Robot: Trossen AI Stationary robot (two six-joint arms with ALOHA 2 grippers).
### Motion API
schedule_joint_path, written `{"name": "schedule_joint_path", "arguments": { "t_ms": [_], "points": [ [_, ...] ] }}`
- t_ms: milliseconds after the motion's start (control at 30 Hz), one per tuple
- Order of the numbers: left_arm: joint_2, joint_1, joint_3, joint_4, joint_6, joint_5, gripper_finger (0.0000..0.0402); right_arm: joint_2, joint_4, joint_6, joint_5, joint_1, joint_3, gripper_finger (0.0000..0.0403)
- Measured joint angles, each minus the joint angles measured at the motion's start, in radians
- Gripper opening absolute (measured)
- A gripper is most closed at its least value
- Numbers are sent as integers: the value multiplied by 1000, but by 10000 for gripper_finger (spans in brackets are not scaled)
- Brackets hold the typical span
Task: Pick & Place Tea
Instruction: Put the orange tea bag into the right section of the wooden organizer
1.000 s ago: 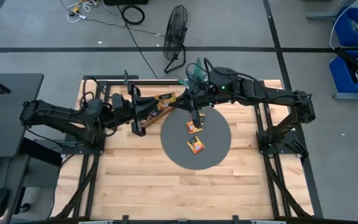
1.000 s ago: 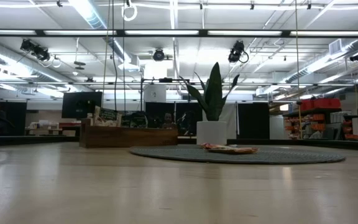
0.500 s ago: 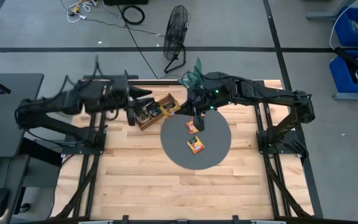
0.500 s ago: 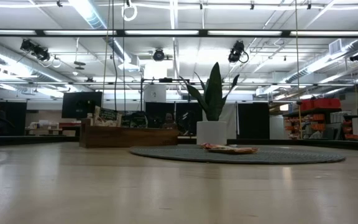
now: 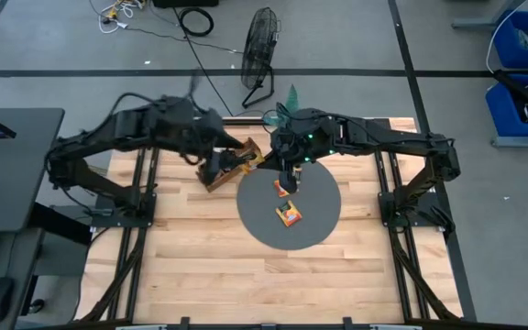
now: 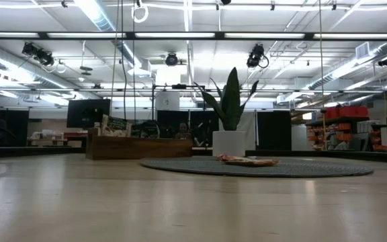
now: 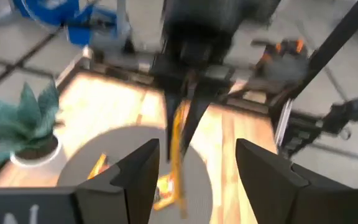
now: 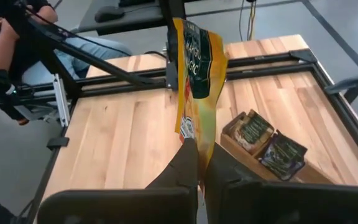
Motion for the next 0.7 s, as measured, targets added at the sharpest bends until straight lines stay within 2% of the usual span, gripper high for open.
{"name": "schedule_joint_path", "arguments": {
  "t_ms": [200,367,467,633,700],
  "points": [
    [52,1,-1,-66,3,0,209,-2,0,-7,0,0,0,0],
    [57,1,-2,-42,6,0,178,-1,-23,-11,0,0,0,0],
    [55,1,0,-44,55,-1,138,-1,-25,-15,0,0,0,0],
    [56,1,-1,-45,84,-1,36,-1,-25,-25,0,0,0,0],
    [58,1,-1,-45,85,-3,11,-2,-25,-36,-1,0,0,0]
  ]
}}
